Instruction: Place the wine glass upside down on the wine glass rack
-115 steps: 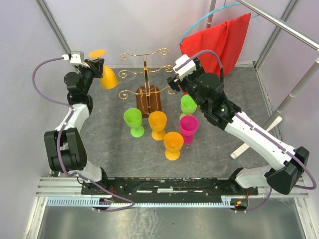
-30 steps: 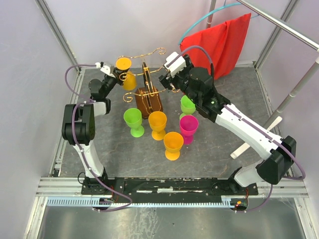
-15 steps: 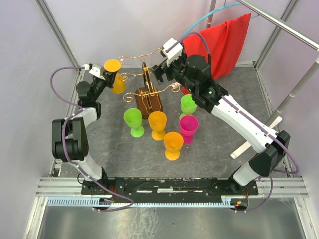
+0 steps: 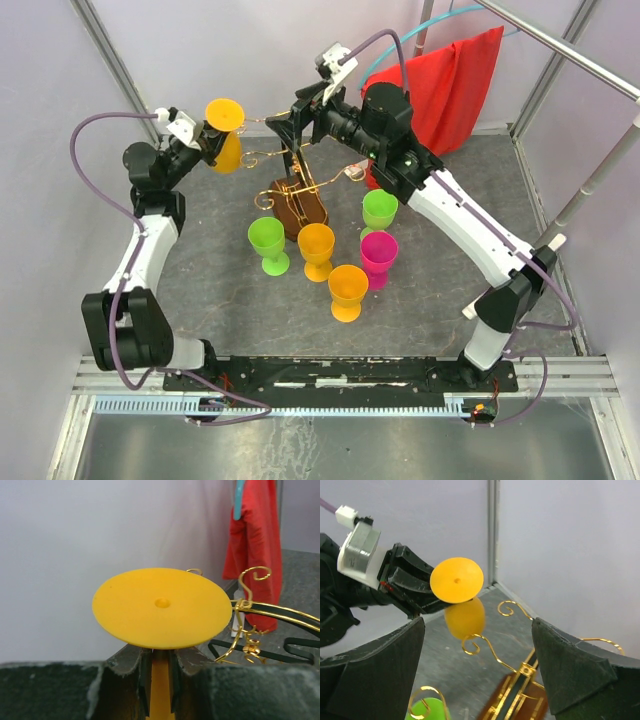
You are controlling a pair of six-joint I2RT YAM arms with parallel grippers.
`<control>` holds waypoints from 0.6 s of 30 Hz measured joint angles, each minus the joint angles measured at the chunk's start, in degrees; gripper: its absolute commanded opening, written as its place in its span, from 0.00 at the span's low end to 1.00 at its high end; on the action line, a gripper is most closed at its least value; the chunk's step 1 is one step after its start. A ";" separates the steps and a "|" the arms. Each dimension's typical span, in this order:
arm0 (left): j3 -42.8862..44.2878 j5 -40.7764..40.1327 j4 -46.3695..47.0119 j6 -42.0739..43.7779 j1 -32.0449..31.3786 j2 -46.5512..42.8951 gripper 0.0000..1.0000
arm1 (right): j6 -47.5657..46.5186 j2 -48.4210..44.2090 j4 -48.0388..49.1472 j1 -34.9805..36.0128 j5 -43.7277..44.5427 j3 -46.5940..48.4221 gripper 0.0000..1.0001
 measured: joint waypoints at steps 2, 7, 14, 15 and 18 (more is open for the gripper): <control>-0.46 1.40 0.28 -0.07 -0.04 -1.86 0.03 | 4.44 0.70 1.64 -0.46 -1.77 0.26 0.93; -3.34 3.56 2.54 -0.79 -0.46 -5.75 0.03 | 18.88 3.32 6.34 -2.82 -6.19 1.05 0.90; -5.09 4.81 1.27 -0.02 -1.18 -9.79 0.03 | 36.35 8.48 10.86 -5.31 -10.54 3.89 0.84; -5.09 4.63 -0.13 1.05 -1.18 -10.58 0.03 | 38.16 9.25 11.19 -5.35 -11.02 4.42 0.84; -5.09 3.58 -6.19 5.86 -1.27 -12.92 0.03 | 42.69 11.08 12.04 -5.27 -12.81 5.16 0.83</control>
